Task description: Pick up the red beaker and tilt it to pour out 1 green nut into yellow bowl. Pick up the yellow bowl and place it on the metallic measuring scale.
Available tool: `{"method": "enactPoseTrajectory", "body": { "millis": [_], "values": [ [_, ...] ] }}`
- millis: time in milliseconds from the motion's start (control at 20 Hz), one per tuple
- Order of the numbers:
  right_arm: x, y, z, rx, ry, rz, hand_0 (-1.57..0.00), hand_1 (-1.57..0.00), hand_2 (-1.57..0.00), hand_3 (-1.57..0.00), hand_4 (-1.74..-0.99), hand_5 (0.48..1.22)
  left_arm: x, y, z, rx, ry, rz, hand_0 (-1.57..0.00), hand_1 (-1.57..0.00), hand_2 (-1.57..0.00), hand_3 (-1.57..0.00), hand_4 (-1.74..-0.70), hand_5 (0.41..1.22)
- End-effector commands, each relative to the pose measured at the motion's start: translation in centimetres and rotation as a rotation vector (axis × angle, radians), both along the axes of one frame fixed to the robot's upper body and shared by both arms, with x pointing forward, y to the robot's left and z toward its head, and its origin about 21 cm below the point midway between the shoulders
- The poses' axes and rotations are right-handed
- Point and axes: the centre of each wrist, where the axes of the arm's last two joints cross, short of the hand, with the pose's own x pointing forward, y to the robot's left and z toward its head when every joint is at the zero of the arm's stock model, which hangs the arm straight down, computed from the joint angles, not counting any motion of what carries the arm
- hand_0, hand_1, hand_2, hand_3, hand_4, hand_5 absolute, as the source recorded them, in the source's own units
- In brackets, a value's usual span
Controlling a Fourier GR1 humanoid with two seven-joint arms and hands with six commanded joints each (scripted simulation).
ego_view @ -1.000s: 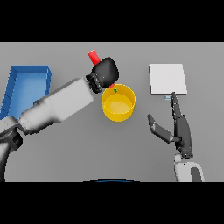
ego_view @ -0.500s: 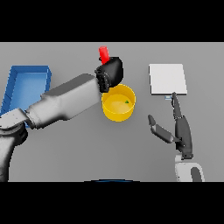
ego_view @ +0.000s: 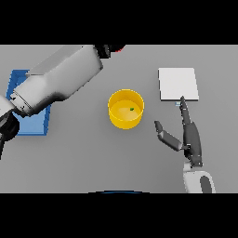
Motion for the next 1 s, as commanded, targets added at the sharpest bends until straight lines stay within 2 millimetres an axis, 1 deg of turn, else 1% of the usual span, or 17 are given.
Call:
{"method": "enactPoseTrajectory", "body": {
  "millis": [0,50,100,200,300,400,500,600,650,700,750,850,900,950],
  "values": [
    [0.1,-0.4,0.0,0.007,0.005,-0.001,0.0,0.0,0.0,0.0,-1.183,0.596,0.5,0.6,1.4,-0.035,-0.014,0.01,-1.57,-1.57,-1.48,-1.15,-1.7,1.221],
    [0.2,-0.3,-0.1,0.013,-0.002,0.004,0.0,0.0,0.0,0.0,-1.181,0.593,0.8,0.8,3.1,-0.082,-0.025,0.046,-1.57,-1.57,-1.5,-1.23,-1.7,1.221],
    [0.2,-0.4,0.2,0.031,-0.005,0.014,0.0,0.0,0.0,0.0,-1.182,0.593,1.5,1.5,4.6,-0.144,-0.045,0.096,-1.57,-1.57,-1.51,-1.3,-1.71,1.221],
    [0.3,-0.3,0.2,0.047,-0.002,0.027,0.0,0.0,0.0,0.0,-1.193,0.597,2.4,3.7,6.5,-0.3,-0.032,0.188,-1.57,-1.57,-1.53,-1.4,-1.72,1.221],
    [0.4,-0.6,0.1,0.052,0.005,0.03,0.0,0.0,0.0,0.0,-1.199,0.594,3.6,7.4,7.8,-0.536,-0.019,0.324,-1.57,-1.57,-1.55,-1.38,-1.73,1.221],
    [0.4,-0.7,0.2,0.049,-0.005,0.033,0.0,0.0,0.0,0.0,-1.222,0.592,4.4,11.2,7.9,-0.765,0.0,0.46,-1.57,-1.57,-1.56,-1.36,-1.73,1.221],
    [0.2,-1.2,-0.4,0.051,-0.007,0.039,0.0,0.0,0.0,0.0,-1.222,0.59,4.7,15.1,7.5,-0.977,0.032,0.513,-1.57,-1.57,-1.56,-1.38,-1.73,1.221],
    [0.8,-1.1,-0.1,0.048,-0.013,0.045,0.0,0.0,0.0,0.0,-1.22,0.587,4.6,18.6,6.3,-1.15,0.046,0.562,-1.57,-1.57,-1.56,-1.41,-1.74,1.221],
    [0.6,-0.9,-0.3,0.045,-0.015,0.053,0.0,0.0,0.0,0.0,-1.222,0.586,4.5,20.1,5.6,-1.229,0.05,0.578,-1.57,-1.57,-1.57,-1.43,-1.74,1.221],
    [0.6,-1.2,-0.6,0.037,-0.008,0.052,0.0,0.0,0.0,0.0,-1.226,0.587,4.2,21.8,4.9,-1.308,0.037,0.61,-1.57,-1.57,-1.57,-1.43,-1.74,1.221],
    [0.7,-1.3,-0.1,0.025,-0.029,0.057,0.0,0.0,0.0,0.0,-1.223,0.591,3.9,23.0,4.4,-1.37,0.007,0.665,-1.57,-1.57,-1.57,-1.41,-1.74,1.221],
    [0.7,-1.2,-0.1,0.027,-0.02,0.062,0.0,0.0,0.0,0.0,-1.217,0.599,3.0,25.4,1.7,-1.519,-0.037,0.73,-1.57,-1.57,-1.57,-1.43,-1.74,1.221],
    [0.3,-1.4,-0.2,0.016,-0.011,0.062,0.0,0.0,0.0,0.0,-1.212,0.604,2.4,26.3,0.7,-1.58,-0.052,0.744,-1.57,-1.57,-1.57,-1.45,-1.74,1.221],
    [0.6,-1.4,-0.1,0.001,-0.008,0.062,0.0,0.0,0.0,0.0,-1.212,0.61,1.7,27.0,-0.6,-1.622,-0.065,0.782,-1.57,-1.57,-1.57,-1.45,-1.74,1.221]
  ]
}}
